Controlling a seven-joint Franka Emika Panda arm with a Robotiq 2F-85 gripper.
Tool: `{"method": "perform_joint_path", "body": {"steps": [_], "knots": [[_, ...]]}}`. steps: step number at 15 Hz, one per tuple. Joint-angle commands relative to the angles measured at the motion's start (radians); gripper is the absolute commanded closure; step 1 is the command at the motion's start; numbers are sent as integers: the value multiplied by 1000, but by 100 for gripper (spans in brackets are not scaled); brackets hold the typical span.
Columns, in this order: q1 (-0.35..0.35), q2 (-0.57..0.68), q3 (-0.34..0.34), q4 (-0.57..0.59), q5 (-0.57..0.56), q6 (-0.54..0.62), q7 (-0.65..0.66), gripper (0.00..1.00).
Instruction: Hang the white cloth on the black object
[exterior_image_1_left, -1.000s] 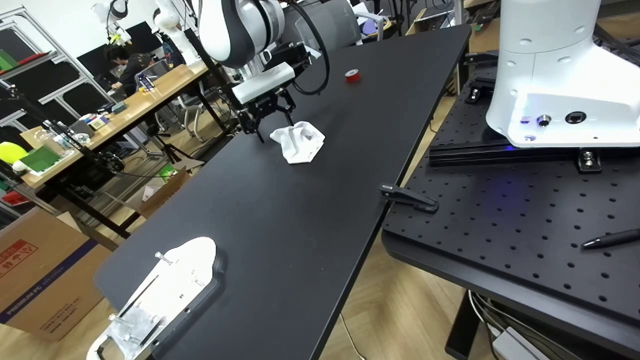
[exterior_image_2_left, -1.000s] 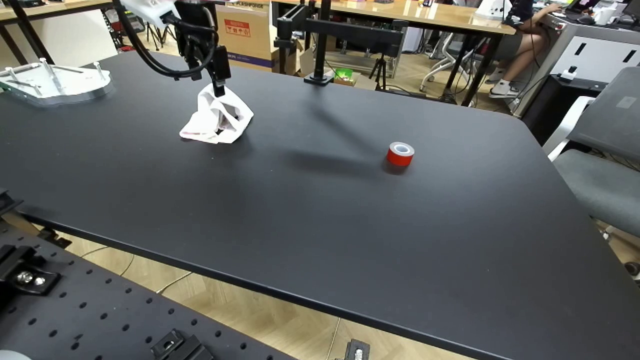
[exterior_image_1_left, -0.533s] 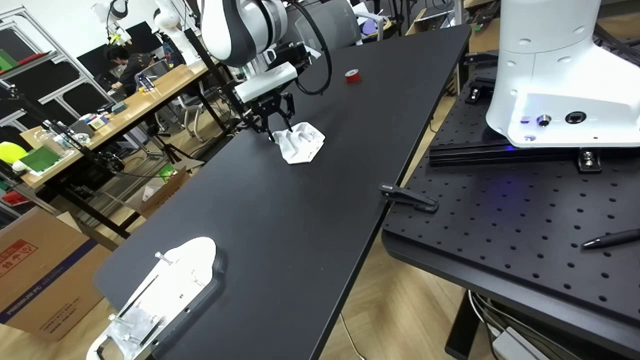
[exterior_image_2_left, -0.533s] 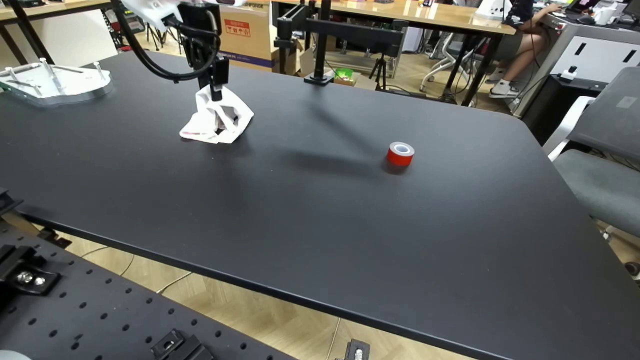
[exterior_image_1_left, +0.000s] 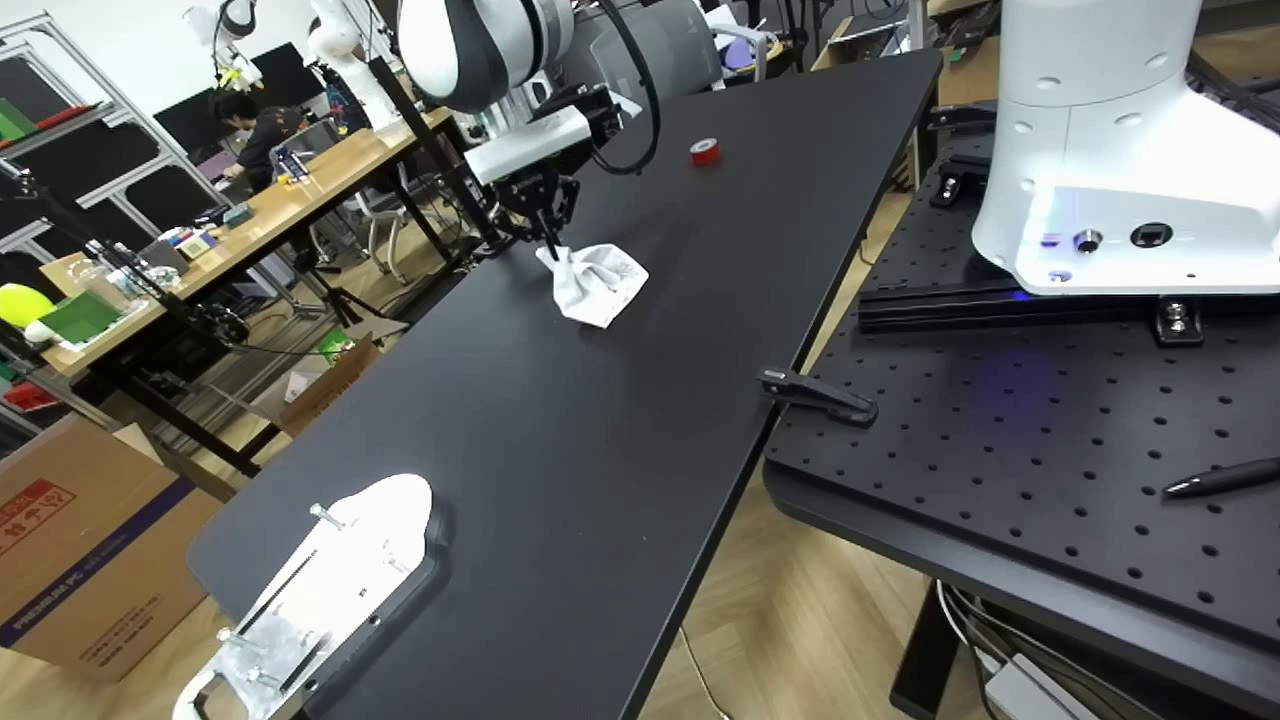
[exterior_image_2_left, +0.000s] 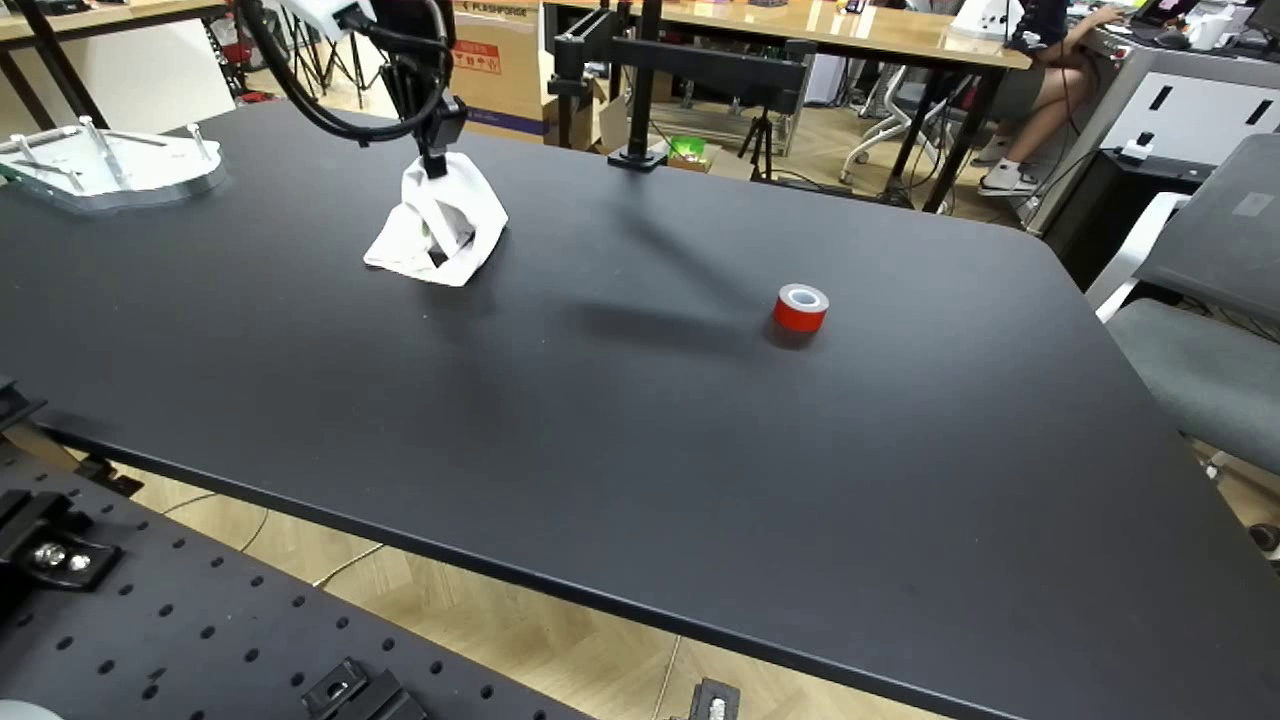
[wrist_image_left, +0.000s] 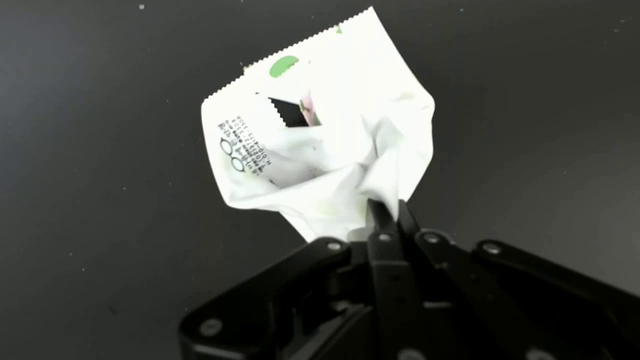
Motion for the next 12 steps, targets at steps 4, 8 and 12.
{"method": "perform_joint_path", "body": {"steps": [4,8,12], "knots": [[-12,-192,-33,-31,-136,-117,44,99],[-59,-306,-17,-7,-212,-226,32,99],[-116,-421,13,14,-269,-323,36,99]]}}
